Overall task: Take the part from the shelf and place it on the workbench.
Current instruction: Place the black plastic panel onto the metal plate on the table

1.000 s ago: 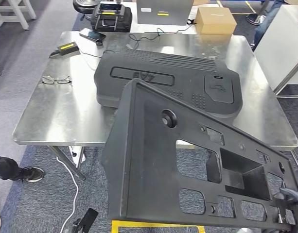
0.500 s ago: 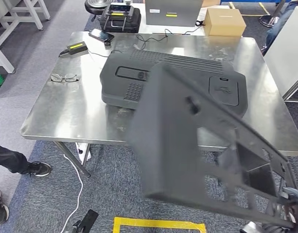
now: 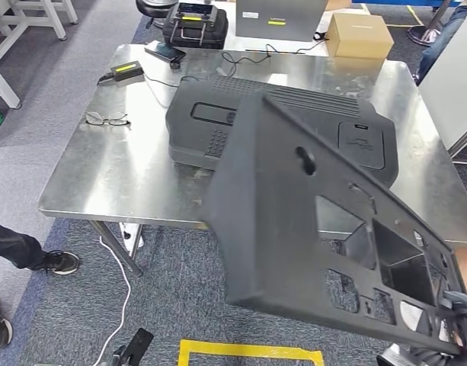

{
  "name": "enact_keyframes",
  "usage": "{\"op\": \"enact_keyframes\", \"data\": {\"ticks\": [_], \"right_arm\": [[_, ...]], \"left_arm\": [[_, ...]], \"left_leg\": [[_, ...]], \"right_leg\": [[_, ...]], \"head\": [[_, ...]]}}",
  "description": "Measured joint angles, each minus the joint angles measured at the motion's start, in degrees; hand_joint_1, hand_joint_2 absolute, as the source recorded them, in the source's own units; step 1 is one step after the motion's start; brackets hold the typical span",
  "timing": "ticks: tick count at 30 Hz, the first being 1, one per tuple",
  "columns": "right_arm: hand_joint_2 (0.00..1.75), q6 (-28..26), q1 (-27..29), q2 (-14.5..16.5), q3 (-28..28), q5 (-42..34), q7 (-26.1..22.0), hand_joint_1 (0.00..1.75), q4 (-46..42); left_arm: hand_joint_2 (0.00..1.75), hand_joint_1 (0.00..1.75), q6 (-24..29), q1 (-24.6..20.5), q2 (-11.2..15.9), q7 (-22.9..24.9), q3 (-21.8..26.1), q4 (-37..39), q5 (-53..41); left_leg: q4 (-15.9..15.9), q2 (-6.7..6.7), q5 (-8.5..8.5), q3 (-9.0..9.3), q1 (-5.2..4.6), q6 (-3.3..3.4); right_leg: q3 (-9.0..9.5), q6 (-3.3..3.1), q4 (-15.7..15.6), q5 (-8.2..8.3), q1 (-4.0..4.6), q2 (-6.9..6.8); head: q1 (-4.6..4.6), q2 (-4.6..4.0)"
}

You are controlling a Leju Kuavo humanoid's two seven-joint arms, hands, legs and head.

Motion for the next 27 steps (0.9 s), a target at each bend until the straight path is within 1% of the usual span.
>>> {"op": "enact_keyframes", "data": {"ticks": [2, 3, 11, 20, 27], "right_arm": [[1.75, 0.0, 0.0, 0.0, -0.1, 0.0, 0.0, 1.75, 0.0], [1.75, 0.0, 0.0, 0.0, -0.1, 0.0, 0.0, 1.75, 0.0], [1.75, 0.0, 0.1, 0.2, -0.5, 0.2, -0.1, 1.75, 0.0], [1.75, 0.0, 0.1, 0.2, -1.1, 1.2, -1.2, 1.75, -0.6], [1.75, 0.0, 0.1, 0.2, -1.3, 1.6, -1.1, 1.75, -0.7]], "left_arm": [[1.75, 0.0, 0.0, 0.0, 0.0, 0.0, 0.0, 0.0, 0.0], [1.75, 0.0, 0.0, 0.0, 0.0, 0.0, 0.0, 0.0, 0.0], [1.75, 0.0, -0.2, 0.0, 0.0, 0.0, 0.0, 0.0, -0.8], [1.75, 0.0, -3.9, 0.0, 0.0, -1.2, -0.2, 0.0, -2.2], [1.75, 0.0, -4.1, 0.0, 0.0, -1.2, -0.3, 0.0, -2.3]], "left_leg": [[0.0, 0.0, -0.01, 0.0, -0.01, 0.02], [0.0, 0.0, -0.01, 0.0, -0.01, 0.02], [0.0, 0.0, 0.0, 0.02, 0.21, 0.0], [0.0, 0.0, 0.01, 0.02, 0.27, -0.01], [0.0, 0.0, 0.01, 0.02, 0.26, -0.01]], "right_leg": [[-0.01, 0.39, 0.0, -0.05, -0.05, 0.0], [-0.02, 0.43, 0.0, -0.06, -0.05, 0.0], [-0.14, 0.43, 0.2, -0.08, 0.16, 0.02], [-0.13, 0.42, 0.2, -0.08, 0.21, 0.03], [-0.13, 0.42, 0.2, -0.08, 0.21, 0.03]], "head": [[-0.01, 0.0], [-0.01, 0.0], [-0.02, 0.01], [-0.02, 0.02], [-0.01, 0.01]]}}
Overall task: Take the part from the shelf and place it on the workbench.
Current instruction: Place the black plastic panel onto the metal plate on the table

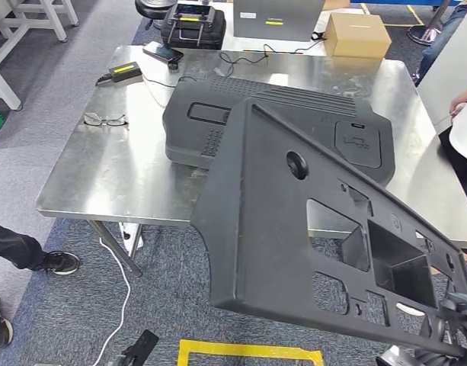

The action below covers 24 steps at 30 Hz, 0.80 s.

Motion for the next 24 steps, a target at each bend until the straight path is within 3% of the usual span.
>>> {"op": "enact_keyframes", "data": {"ticks": [5, 9, 15, 19, 24], "right_arm": [[1.75, 0.0, 0.0, 0.0, 0.0, 0.1, 0.0, 1.75, 0.0], [1.75, 0.0, -0.5, -0.2, 0.0, 2.1, 1.3, 1.75, 0.0], [1.75, 0.0, -5.7, -2.6, 0.0, 15.5, 9.0, 1.75, 1.5], [1.75, 0.0, -12.4, -7.2, 0.6, 25.1, 19.1, 1.75, 5.1], [1.75, 0.2, -20.0, -13.7, 3.4, 29.2, 28.8, 1.75, 10.6]], "left_arm": [[1.75, 0.0, 0.0, 0.0, 0.0, 0.0, 0.0, 0.0, 0.0], [0.0, 0.0, 0.2, 0.0, 0.0, 0.2, -0.1, 0.0, 0.0], [0.0, 0.0, 1.1, -0.4, 0.0, 2.5, -0.7, 0.0, -2.3], [0.0, 0.0, 0.9, -1.3, 0.0, 3.5, -1.7, 0.0, -3.4], [0.0, 0.0, 0.6, -1.9, 0.0, 4.4, -2.8, 0.0, -4.0]], "left_leg": [[0.0, 0.0, 0.0, 0.0, 0.01, 0.0], [0.0, 0.0, 0.0, 0.0, 0.01, 0.0], [0.0, 0.01, 0.03, 0.02, 0.01, 0.02], [0.0, 0.01, 0.11, 0.04, -0.03, 0.06], [0.0, 0.01, 0.12, 0.02, -0.06, 0.08]], "right_leg": [[0.0, 0.0, 0.0, 0.0, 0.01, 0.0], [0.01, 0.0, 0.0, 0.0, 0.01, 0.0], [0.04, 0.0, 0.0, 0.02, 0.0, 0.03], [0.1, 0.03, 0.0, 0.06, -0.02, -0.01], [0.07, 0.04, 0.0, 0.08, -0.04, 0.0]], "head": [[-0.01, -0.01], [-0.01, -0.01], [-0.02, 0.0], [-0.01, -0.01], [-0.02, -0.01]]}}
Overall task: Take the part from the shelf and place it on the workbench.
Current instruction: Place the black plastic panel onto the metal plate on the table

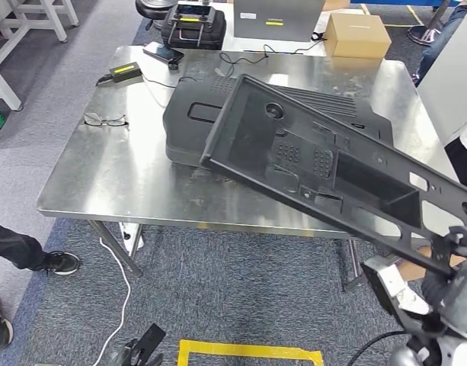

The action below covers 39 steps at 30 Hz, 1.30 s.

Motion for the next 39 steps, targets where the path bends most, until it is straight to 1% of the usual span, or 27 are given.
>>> {"op": "enact_keyframes", "data": {"ticks": [2, 5, 10, 13, 16, 20, 23, 25, 33, 39], "right_arm": [[1.75, 0.2, -2.4, -2.1, 1.1, 0.0, 1.4, 1.75, 1.8], [1.75, 0.2, -4.5, -4.0, 2.6, -0.2, 1.9, 1.75, 3.4], [1.75, 0.5, -6.3, -5.7, 4.6, -0.9, 2.1, 1.75, 4.7], [1.75, 3.1, -8.9, -6.5, 5.7, -0.2, 2.9, 1.75, 6.0], [1.75, 7.5, -14.2, -7.4, 7.3, 1.7, 4.6, 1.75, 9.3], [1.75, 12.3, -23.5, -8.7, 10.2, 3.9, 6.7, 1.75, 16.1], [1.75, 15.0, -30.0, -9.5, 12.5, 4.8, 8.1, 1.75, 21.6], [1.75, 15.9, -33.4, -9.8, 13.7, 5.0, 8.5, 1.75, 24.5], [1.75, 20.0, -43.6, -10.8, 16.2, 4.2, 11.7, 1.75, 35.1], [1.75, 23.0, -49.0, -10.3, 17.4, 5.3, 14.4, 1.75, 42.5]], "left_arm": [[0.0, 0.0, 0.0, -0.1, 0.0, 0.0, -0.3, 0.0, 0.0], [0.0, 0.0, 0.0, -0.1, 0.0, 0.1, -0.5, 0.0, 0.0], [0.0, 0.0, -0.2, -0.2, 0.0, 0.1, -0.8, 0.0, -0.1], [0.0, 0.0, -0.4, -0.3, 0.0, 0.4, -1.2, 0.0, -0.6], [0.0, 0.0, -0.8, -0.7, 0.0, 1.0, -1.8, 0.0, -1.3], [0.0, 0.0, -1.4, -1.2, 0.0, 1.5, -2.7, 0.0, -2.0], [0.0, 0.0, -1.7, -1.5, 0.0, 2.0, -3.3, 0.0, -2.1], [0.0, 0.0, -1.8, -1.6, -0.1, 2.1, -3.6, 0.0, -2.1], [0.0, 0.0, -2.4, -1.7, -0.1, 3.1, -4.9, 0.0, -3.0], [0.0, 0.0, -2.8, -2.1, -0.1, 3.4, -6.0, 0.0, -3.1]], "left_leg": [[0.0, 0.0, 0.0, -0.01, 0.0, 0.0], [0.0, -0.01, 0.0, -0.04, 0.02, 0.0], [0.0, -0.01, 0.0, -0.1, 0.04, 0.0], [0.0, 0.0, 0.0, -0.12, 0.04, 0.0], [0.0, 0.0, 0.06, -0.09, 0.02, 0.02], [0.0, 0.0, 0.2, -0.11, 0.0, 0.04], [0.0, -0.02, 0.21, -0.11, 0.0, 0.04], [0.0, -0.04, 0.21, -0.12, 0.0, 0.04], [0.0, -0.05, 0.21, -0.32, 0.0, 0.04], [0.0, -0.06, 0.21, -0.36, 0.0, 0.04]], "right_leg": [[-0.01, 0.0, 0.0, 0.0, 0.0, -0.02], [-0.05, 0.0, 0.0, -0.01, 0.02, -0.03], [-0.1, 0.0, 0.0, -0.02, 0.03, -0.02], [-0.11, 0.0, 0.0, -0.01, 0.03, 0.03], [-0.1, 0.02, 0.1, 0.04, 0.02, 0.04], [-0.11, 0.11, 0.1, 0.14, 0.0, 0.01], [-0.13, 0.11, 0.1, 0.15, 0.0, -0.02], [-0.14, 0.11, 0.1, 0.15, 0.01, -0.05], [-0.32, 0.11, 0.1, 0.15, 0.0, -0.04], [-0.34, 0.11, 0.1, 0.15, 0.0, -0.05]], "head": [[0.0, 0.0], [0.0, -0.01], [0.0, -0.01], [0.0, 0.0], [0.0, 0.01], [0.0, 0.0], [0.0, 0.0], [0.0, 0.0], [0.0, -0.01], [0.0, 0.0]]}}
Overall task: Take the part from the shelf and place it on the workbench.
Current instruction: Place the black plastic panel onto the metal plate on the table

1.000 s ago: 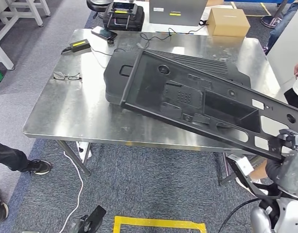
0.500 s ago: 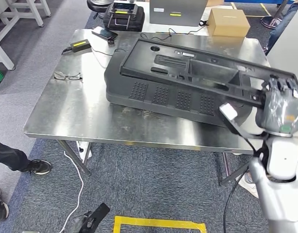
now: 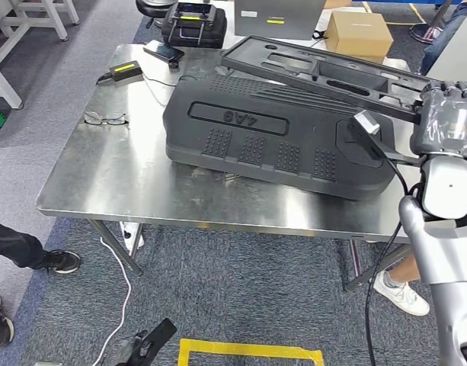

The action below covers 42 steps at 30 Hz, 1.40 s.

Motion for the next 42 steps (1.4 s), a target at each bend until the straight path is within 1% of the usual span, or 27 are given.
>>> {"op": "enact_keyframes", "data": {"ticks": [6, 11, 16, 25, 29, 33, 42], "right_arm": [[1.75, 2.7, -3.6, 2.6, 1.9, 1.7, 3.0, 1.75, 6.0], [1.75, 4.6, -5.3, 6.5, 3.9, 2.1, 6.2, 1.75, 10.5], [1.75, 5.6, -5.8, 10.4, 5.6, 2.1, 7.9, 1.75, 14.2], [1.75, 5.9, -5.8, 16.1, 6.7, 1.7, 10.5, 1.75, 21.6], [1.75, 5.6, -5.8, 17.6, 6.8, 1.4, 10.6, 1.75, 23.9], [1.75, 5.2, -5.7, 18.4, 6.9, 1.1, 10.7, 1.75, 25.4], [1.75, 3.2, -6.4, 18.5, 6.8, 1.0, 12.2, 1.75, 27.1]], "left_arm": [[0.0, 0.0, -0.3, -0.5, -0.1, 0.6, -0.5, 0.0, -0.1], [0.0, 0.0, -0.7, -0.7, -0.3, 0.9, -1.2, 0.0, -0.4], [0.0, 0.0, -0.7, -0.9, -0.4, 1.4, -1.6, 0.0, -0.8], [0.0, 0.0, -0.9, -1.5, -0.6, 2.0, -2.6, 0.0, -0.9], [0.0, 0.0, -0.9, -1.5, -0.6, 2.0, -2.8, 0.0, -0.8], [0.0, 0.0, -0.9, -1.5, -0.6, 2.0, -2.8, 0.0, -0.8], [0.0, 0.0, -0.9, -1.5, -0.6, 2.0, -2.9, 0.0, -0.7]], "left_leg": [[0.0, 0.0, 0.0, -0.01, 0.02, 0.0], [0.0, 0.01, 0.0, -0.01, 0.04, -0.01], [0.0, 0.0, 0.01, -0.01, 0.05, -0.02], [0.0, 0.0, 0.01, -0.02, 0.02, -0.02], [0.0, 0.01, 0.01, -0.02, 0.02, -0.02], [0.0, 0.01, 0.01, -0.03, 0.02, -0.02], [0.0, 0.01, 0.01, -0.04, 0.02, -0.02]], "right_leg": [[-0.04, 0.0, 0.0, 0.0, 0.01, 0.01], [-0.07, -0.01, 0.1, -0.01, 0.02, 0.04], [-0.07, -0.01, 0.1, -0.01, 0.03, 0.01], [-0.08, -0.01, 0.1, -0.01, 0.01, 0.01], [-0.09, -0.01, 0.1, -0.01, 0.01, 0.02], [-0.11, -0.01, 0.1, -0.01, 0.01, 0.02], [-0.13, -0.01, 0.1, -0.01, 0.01, 0.02]], "head": [[0.0, -0.01], [0.0, 0.01], [0.0, 0.01], [0.0, -0.01], [0.0, -0.01], [0.0, 0.01], [0.0, -0.01]]}}
